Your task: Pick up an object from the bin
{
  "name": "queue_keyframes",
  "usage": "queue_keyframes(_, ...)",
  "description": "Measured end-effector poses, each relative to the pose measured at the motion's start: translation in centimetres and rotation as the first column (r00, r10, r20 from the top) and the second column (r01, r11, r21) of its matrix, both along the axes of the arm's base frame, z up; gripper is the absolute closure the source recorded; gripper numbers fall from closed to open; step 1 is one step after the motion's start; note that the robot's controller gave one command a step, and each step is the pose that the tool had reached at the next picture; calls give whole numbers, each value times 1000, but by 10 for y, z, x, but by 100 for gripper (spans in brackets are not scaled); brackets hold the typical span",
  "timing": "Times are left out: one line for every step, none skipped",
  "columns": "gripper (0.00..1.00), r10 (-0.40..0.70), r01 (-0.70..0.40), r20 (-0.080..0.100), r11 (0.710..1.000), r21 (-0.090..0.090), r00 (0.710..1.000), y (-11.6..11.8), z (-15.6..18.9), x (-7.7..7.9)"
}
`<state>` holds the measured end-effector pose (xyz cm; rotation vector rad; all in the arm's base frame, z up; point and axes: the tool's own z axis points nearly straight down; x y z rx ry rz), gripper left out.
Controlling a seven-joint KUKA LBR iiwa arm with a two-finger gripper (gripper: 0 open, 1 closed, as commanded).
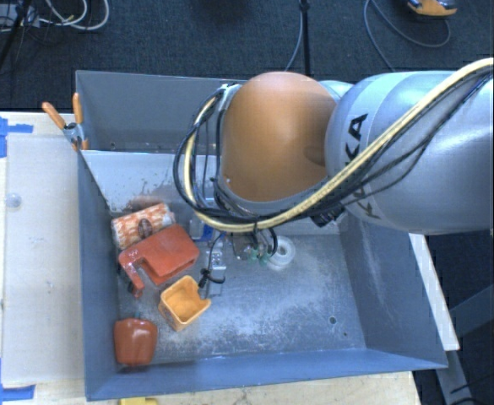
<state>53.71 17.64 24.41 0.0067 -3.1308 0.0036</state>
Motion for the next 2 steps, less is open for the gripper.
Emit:
queue_keyframes(0,-5,5,8,1000,2,1000,-1,5,1)
queue_keyframes(0,81,-81,8,997,2,997,9,-46,-2)
